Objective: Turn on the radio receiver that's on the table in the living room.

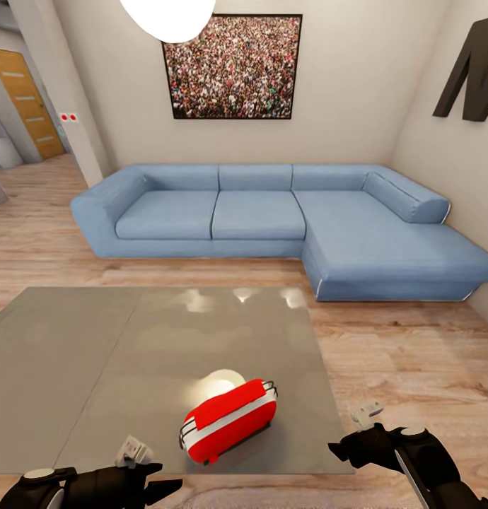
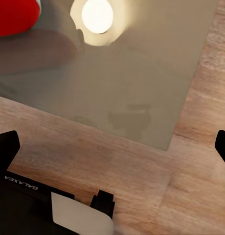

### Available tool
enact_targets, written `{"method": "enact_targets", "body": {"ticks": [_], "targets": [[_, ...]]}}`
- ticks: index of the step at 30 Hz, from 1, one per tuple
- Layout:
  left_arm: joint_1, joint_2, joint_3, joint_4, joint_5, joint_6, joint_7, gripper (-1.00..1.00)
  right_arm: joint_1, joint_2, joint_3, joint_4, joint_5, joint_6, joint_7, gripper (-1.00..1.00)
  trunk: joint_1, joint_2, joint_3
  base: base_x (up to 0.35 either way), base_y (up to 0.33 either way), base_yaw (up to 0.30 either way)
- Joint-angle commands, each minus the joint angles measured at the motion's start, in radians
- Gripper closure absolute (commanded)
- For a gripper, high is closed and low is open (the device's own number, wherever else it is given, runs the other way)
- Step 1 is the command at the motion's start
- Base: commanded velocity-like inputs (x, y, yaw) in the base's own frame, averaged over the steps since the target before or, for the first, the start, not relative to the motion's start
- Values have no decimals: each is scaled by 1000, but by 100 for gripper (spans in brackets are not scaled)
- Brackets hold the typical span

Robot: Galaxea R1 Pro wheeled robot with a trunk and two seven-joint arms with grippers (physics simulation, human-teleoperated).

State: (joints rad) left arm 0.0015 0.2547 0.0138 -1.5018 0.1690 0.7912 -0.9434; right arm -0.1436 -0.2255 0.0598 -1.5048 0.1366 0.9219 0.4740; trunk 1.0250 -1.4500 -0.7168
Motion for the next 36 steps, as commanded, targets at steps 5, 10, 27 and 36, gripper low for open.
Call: {"method": "enact_targets", "body": {"ticks": [5,10,27,36], "targets": [[0,0,0,0,0,0,0,-100,0,0,1,0,-1,0,1,-100,0,0,-8,0,0,0],[0,0,0,0,0,0,0,-100,1,0,3,0,-2,0,3,-100,0,0,-16,0,0,0],[0,2,1,-1,5,-1,-2,-100,0,0,33,-1,-2,0,5,-100,0,0,-42,0,0,6],[0,2,0,-1,6,-1,-2,-100,0,0,37,0,0,1,5,-100,0,0,-43,0,0,5]]}}
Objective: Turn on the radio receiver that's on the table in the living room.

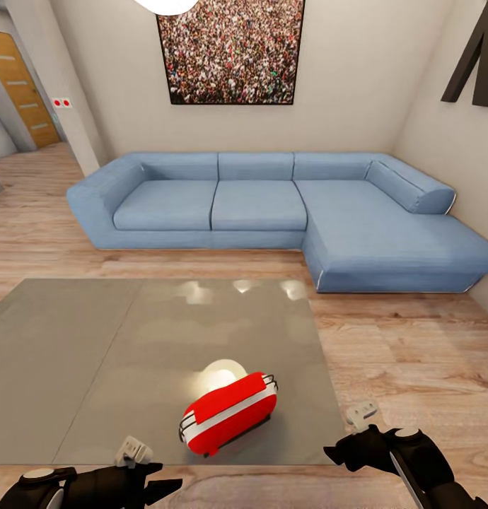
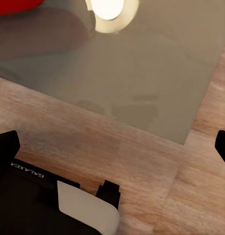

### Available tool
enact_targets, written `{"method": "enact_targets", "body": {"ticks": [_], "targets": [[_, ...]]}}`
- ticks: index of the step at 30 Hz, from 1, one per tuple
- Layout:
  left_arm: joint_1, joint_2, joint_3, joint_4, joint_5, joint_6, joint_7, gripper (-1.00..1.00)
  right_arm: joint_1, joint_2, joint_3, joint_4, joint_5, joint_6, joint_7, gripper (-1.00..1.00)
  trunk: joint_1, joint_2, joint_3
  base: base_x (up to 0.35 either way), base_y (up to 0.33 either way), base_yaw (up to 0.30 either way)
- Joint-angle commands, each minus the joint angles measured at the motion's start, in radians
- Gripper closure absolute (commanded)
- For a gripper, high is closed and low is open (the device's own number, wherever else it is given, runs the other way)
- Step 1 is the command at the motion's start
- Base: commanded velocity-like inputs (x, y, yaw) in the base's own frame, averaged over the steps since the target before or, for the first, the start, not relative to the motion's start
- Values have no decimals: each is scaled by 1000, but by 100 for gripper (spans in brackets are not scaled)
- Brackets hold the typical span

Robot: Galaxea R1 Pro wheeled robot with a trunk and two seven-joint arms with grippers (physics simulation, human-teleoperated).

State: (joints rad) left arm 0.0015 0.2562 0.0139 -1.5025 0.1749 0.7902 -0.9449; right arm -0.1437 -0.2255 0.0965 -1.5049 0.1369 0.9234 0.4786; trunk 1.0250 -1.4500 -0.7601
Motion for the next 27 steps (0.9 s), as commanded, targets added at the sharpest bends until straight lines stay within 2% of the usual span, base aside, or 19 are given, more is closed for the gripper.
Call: {"method": "enact_targets", "body": {"ticks": [1,18,27], "targets": [[0,0,0,0,0,0,0,-100,0,0,0,0,0,-1,0,-100,0,0,-1,0,0,-29],[0,0,0,1,0,0,0,-100,0,0,0,3,1,-1,-3,-100,0,0,-25,0,0,-20],[0,0,0,1,0,0,0,-100,0,0,0,6,-2,-1,-2,-100,0,0,-29,0,0,0]]}}
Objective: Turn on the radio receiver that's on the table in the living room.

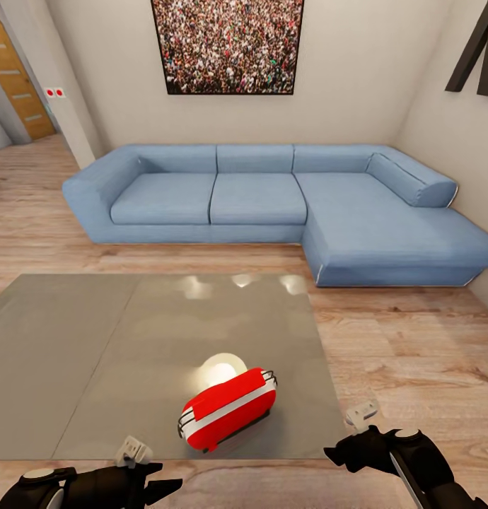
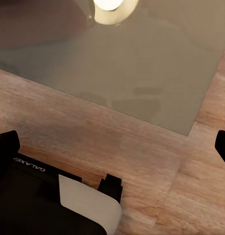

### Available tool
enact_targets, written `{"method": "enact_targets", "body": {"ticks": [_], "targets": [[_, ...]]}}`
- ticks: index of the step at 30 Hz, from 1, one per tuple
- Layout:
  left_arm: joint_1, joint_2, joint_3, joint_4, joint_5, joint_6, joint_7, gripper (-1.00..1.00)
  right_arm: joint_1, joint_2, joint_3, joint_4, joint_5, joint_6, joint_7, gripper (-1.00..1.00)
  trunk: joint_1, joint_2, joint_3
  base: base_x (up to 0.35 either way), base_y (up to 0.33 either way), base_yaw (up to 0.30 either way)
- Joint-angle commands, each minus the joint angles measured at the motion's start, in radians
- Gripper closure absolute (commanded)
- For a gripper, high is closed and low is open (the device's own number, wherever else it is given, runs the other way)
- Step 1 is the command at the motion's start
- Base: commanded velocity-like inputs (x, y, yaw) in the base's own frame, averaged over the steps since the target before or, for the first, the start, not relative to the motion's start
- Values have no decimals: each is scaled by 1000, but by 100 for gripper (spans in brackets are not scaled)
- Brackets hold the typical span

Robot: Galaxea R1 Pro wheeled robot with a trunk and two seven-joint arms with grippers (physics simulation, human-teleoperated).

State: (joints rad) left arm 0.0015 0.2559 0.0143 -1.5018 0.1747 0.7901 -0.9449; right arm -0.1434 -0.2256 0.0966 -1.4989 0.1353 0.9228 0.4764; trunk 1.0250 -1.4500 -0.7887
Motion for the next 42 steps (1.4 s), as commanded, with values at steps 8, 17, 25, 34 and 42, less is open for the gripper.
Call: {"method": "enact_targets", "body": {"ticks": [8,17,25,34,42], "targets": [[0,0,0,0,0,0,0,-100,0,0,0,0,-2,0,1,-100,0,0,-4,0,0,-16],[0,0,0,0,0,0,0,-100,0,0,3,1,-3,1,2,-100,0,0,-17,0,0,-55],[0,0,0,0,0,0,0,-100,0,-1,3,3,-3,1,2,-100,0,0,-28,0,0,-4],[0,-1,0,0,0,0,0,-100,0,-1,5,5,-2,1,2,-100,0,0,-35,0,0,80],[0,-1,-1,0,0,0,0,-100,0,-1,27,5,-2,1,1,-100,0,0,-45,0,0,154]]}}
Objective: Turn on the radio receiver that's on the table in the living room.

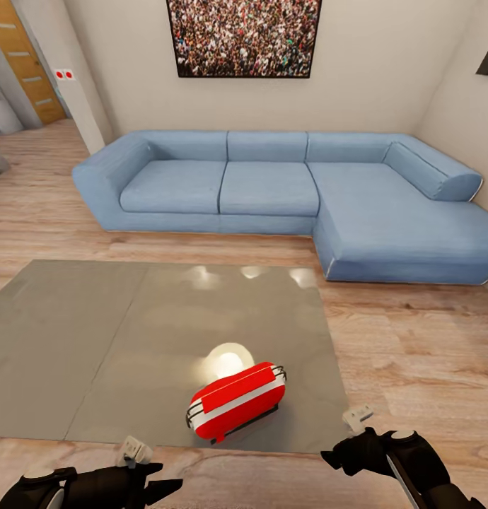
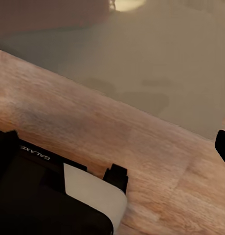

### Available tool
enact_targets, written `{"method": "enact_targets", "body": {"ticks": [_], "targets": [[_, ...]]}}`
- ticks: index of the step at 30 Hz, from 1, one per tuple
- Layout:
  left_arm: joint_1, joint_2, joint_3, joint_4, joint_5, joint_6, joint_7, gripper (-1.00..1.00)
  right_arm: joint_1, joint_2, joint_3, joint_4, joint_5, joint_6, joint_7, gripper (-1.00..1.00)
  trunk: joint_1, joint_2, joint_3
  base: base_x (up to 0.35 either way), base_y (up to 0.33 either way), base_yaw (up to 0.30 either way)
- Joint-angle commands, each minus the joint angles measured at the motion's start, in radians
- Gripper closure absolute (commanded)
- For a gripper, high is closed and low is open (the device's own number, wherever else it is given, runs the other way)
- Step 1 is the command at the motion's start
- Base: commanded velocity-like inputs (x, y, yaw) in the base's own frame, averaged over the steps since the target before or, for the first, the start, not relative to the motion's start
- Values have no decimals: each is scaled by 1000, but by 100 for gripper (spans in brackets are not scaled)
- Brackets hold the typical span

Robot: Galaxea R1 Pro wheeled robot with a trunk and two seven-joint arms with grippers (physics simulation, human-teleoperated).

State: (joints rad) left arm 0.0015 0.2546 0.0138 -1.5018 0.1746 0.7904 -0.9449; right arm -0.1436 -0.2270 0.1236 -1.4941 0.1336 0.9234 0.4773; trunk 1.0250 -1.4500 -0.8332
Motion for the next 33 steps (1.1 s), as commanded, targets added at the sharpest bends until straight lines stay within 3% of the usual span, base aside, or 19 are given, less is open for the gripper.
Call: {"method": "enact_targets", "body": {"ticks": [1,14,20,33], "targets": [[0,0,0,0,0,0,0,-100,0,0,2,0,0,0,0,-100,0,0,-1,0,0,153],[0,0,0,0,0,0,0,-100,0,0,8,0,14,0,0,-100,0,0,-15,0,0,123],[0,0,0,0,-1,0,0,-100,0,2,8,0,63,0,1,-100,0,0,-16,0,0,12],[0,0,0,0,-1,0,0,-100,0,2,7,2,75,-1,3,-100,0,0,-30,0,0,-65]]}}
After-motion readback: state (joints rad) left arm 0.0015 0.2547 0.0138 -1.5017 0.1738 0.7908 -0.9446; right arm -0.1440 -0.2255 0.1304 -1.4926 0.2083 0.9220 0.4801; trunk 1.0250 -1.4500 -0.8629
